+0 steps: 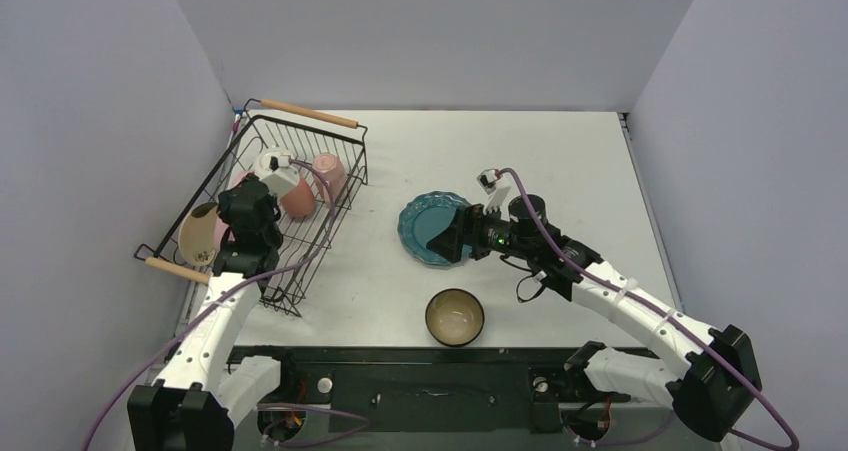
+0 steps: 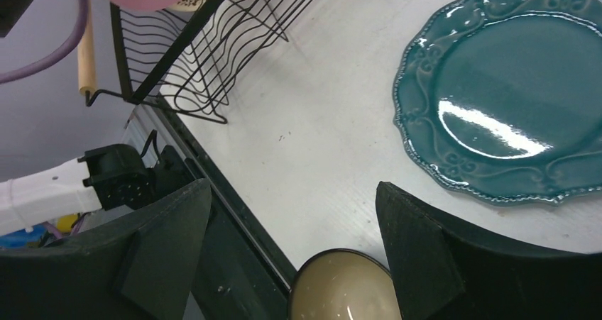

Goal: Load the mixed dishes into the dish rack

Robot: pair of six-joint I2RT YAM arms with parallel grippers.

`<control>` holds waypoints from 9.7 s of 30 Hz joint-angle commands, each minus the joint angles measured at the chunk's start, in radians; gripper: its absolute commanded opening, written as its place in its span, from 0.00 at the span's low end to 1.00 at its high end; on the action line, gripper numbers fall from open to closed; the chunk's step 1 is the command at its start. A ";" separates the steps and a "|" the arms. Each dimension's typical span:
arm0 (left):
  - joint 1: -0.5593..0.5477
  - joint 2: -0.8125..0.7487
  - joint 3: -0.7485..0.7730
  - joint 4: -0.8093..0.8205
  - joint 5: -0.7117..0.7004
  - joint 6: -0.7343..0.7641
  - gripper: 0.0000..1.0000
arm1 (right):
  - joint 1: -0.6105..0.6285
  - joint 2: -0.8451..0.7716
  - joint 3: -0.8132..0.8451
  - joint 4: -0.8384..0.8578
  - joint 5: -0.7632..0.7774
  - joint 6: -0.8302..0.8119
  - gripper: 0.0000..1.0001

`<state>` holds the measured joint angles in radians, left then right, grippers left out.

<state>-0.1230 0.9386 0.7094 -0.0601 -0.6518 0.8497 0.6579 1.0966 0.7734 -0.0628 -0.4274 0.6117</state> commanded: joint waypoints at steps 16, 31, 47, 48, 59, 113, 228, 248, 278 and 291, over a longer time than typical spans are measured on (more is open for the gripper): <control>0.249 0.147 0.015 0.208 0.281 0.136 0.00 | 0.131 -0.159 0.003 -0.052 0.129 -0.080 0.82; 0.289 0.130 -0.044 0.125 0.337 0.107 0.00 | 0.202 -0.166 0.044 -0.092 0.197 -0.123 0.83; 0.304 0.131 -0.089 0.176 0.229 -0.006 0.27 | 0.225 -0.134 0.067 -0.075 0.179 -0.093 0.83; 0.304 0.128 -0.095 0.185 0.220 -0.005 0.35 | 0.225 -0.133 0.066 -0.074 0.179 -0.093 0.83; 0.313 0.128 -0.098 0.305 0.066 0.034 0.64 | 0.221 -0.120 0.068 -0.060 0.168 -0.082 0.83; 0.384 0.150 0.011 0.223 -0.164 -0.327 0.94 | 0.186 -0.087 0.063 -0.033 0.123 -0.058 0.83; 0.327 0.048 0.099 -0.073 -0.030 -0.435 0.00 | 0.184 -0.067 0.043 -0.004 0.095 -0.041 0.83; 0.325 0.076 -0.096 0.163 -0.106 -0.402 0.00 | 0.184 -0.062 0.044 -0.005 0.094 -0.048 0.83; 0.311 -0.098 -0.082 -0.123 -0.065 -0.620 0.77 | 0.205 -0.035 0.045 0.027 0.069 -0.027 0.83; 0.276 -0.197 -0.030 -0.280 -0.049 -0.695 0.97 | 0.191 -0.022 0.054 0.007 0.060 -0.030 0.83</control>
<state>0.1558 0.7658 0.6052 -0.3046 -0.7170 0.1959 0.8570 1.0611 0.8036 -0.0982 -0.3500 0.5911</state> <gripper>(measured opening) 0.968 0.831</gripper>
